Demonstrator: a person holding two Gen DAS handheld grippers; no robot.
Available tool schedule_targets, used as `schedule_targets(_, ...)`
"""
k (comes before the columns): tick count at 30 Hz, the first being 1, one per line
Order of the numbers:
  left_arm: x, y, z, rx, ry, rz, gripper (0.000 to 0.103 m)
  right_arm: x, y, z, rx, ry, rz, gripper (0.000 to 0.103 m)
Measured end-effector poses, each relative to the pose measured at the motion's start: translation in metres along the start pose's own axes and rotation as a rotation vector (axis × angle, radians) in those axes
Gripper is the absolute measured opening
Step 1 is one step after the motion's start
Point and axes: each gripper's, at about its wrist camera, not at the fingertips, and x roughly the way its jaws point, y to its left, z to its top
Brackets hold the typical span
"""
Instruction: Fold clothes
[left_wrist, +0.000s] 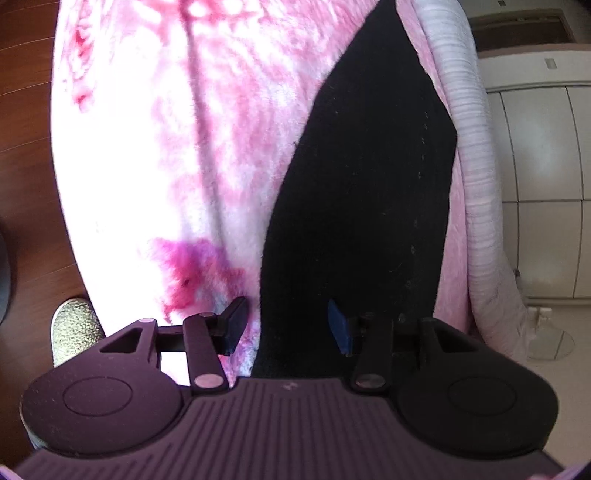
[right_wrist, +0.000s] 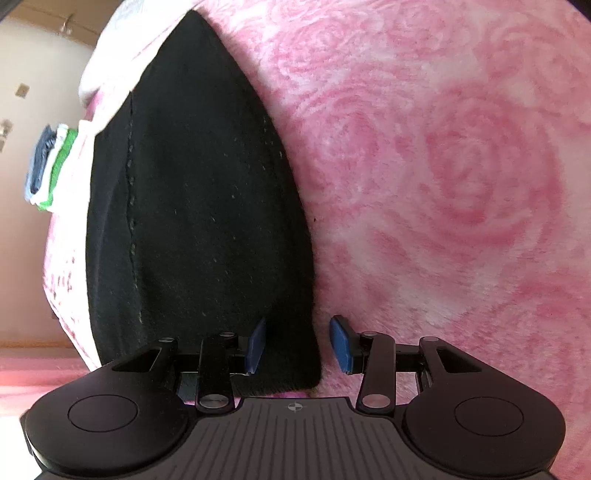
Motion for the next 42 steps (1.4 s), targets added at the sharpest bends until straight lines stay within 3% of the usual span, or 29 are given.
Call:
schedule_targets(6, 0.005, -0.002, 0.008, 0.033, 0.014, -0.043, 0.043, 0.003, -0.013, 0.007, 0.099, -0.037, 0.105, 0.042)
schedule_targets(11, 0.002, 0.009, 0.002, 0.029, 0.017, -0.12, 0.037, 0.008, -0.013, 0.013, 0.081, -0.026, 0.146, 0.042)
schedule_targets(13, 0.004, 0.012, 0.002, 0.034, 0.004, -0.113, 0.029, 0.007, -0.014, 0.013, 0.056, -0.018, 0.154, 0.042)
schedule_targets(22, 0.018, 0.006, 0.02, 0.042, -0.083, -0.188, 0.03, 0.014, -0.022, 0.017, 0.055, -0.046, 0.221, 0.042)
schedule_targets(27, 0.025, 0.004, 0.01, 0.076, -0.062, -0.208, 0.029, 0.021, -0.02, 0.019, 0.043, -0.072, 0.256, 0.042)
schedule_targets(32, 0.03, 0.005, -0.006, 0.076, -0.021, -0.22, 0.029, 0.017, -0.025, 0.011, 0.009, -0.025, 0.289, 0.042)
schedule_targets(33, 0.032, 0.004, -0.006, 0.076, -0.024, -0.218, 0.028, 0.017, -0.026, 0.011, 0.009, -0.022, 0.295, 0.042)
schedule_targets(35, 0.037, 0.0, 0.0, 0.069, -0.028, -0.199, 0.007, 0.02, -0.026, 0.015, 0.024, -0.017, 0.297, 0.042)
schedule_targets(36, 0.038, -0.001, 0.004, 0.068, -0.026, -0.188, 0.008, 0.021, -0.025, 0.018, 0.03, -0.011, 0.296, 0.036)
schedule_targets(37, 0.039, -0.004, 0.007, 0.076, -0.023, -0.183, 0.008, 0.023, -0.022, 0.022, 0.023, -0.004, 0.28, 0.014)
schedule_targets(42, 0.026, -0.017, 0.005, 0.128, -0.055, -0.17, 0.007, 0.015, -0.003, 0.027, -0.07, 0.016, 0.174, 0.011)
